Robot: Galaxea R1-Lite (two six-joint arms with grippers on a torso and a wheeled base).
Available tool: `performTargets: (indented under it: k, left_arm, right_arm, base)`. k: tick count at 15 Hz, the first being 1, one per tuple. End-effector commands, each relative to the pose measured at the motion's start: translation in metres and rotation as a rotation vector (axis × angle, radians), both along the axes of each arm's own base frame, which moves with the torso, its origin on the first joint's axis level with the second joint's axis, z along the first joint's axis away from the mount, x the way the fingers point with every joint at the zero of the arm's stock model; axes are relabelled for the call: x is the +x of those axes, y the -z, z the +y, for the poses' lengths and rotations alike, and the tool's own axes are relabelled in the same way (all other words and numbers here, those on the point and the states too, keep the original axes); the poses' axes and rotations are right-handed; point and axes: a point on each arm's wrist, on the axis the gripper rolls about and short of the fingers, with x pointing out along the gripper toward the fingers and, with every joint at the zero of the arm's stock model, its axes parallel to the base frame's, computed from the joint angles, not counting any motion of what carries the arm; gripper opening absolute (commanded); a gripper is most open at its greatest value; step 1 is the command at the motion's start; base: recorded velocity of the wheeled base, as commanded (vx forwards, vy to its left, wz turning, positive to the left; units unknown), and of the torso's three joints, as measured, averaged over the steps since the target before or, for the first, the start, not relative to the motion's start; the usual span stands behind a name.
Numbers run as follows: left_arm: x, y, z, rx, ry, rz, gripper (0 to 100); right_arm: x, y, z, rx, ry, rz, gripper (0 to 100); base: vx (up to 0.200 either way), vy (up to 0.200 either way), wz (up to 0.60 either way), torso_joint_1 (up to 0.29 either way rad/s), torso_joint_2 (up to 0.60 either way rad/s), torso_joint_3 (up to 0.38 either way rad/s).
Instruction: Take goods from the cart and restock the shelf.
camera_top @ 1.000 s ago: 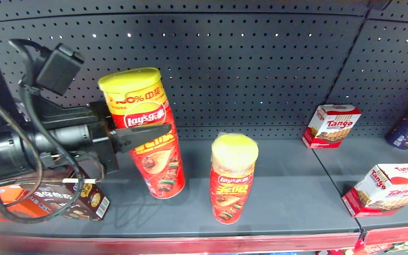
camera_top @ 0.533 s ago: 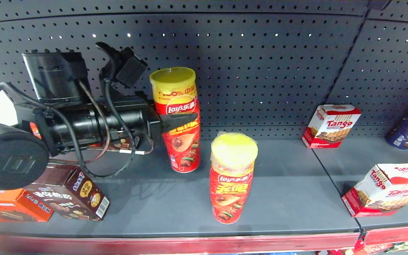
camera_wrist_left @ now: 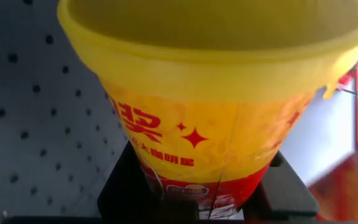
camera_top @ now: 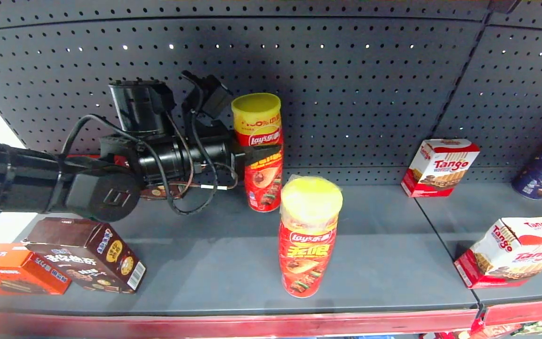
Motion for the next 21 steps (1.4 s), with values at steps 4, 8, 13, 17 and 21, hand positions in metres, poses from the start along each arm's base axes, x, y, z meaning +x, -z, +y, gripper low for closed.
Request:
performTargets:
  k: [4,8,13,17,21]
  left_arm:
    - [0.034,0.028,-0.020,0.004,0.015,0.005,0]
    - [0.042,0.034,-0.030,-0.009,0.029,-0.026,0]
    - [0.037,0.035,-0.035,-0.005,0.043,-0.023,0]
    - [0.030,0.036,-0.031,0.002,0.043,-0.008,0]
    - [0.028,0.037,-0.031,0.042,0.045,-0.060,0]
  right_arm:
    - [0.000,0.000,0.000,0.000,-0.001,0.003,100]
    - [0.000,0.000,0.000,0.000,0.001,0.001,100]
    - [0.000,0.000,0.000,0.000,-0.001,0.001,100]
    - [0.000,0.000,0.000,0.000,0.001,0.003,100]
    - [0.000,0.000,0.000,0.000,-0.001,0.001,100]
  base:
    - [0.000,0.000,0.00,0.000,0.00,0.000]
    - [0.000,0.000,0.00,0.000,0.00,0.000]
    - [0.000,0.000,0.00,0.000,0.00,0.000]
    - [0.000,0.000,0.00,0.000,0.00,0.000]
    - [0.000,0.000,0.00,0.000,0.00,0.000]
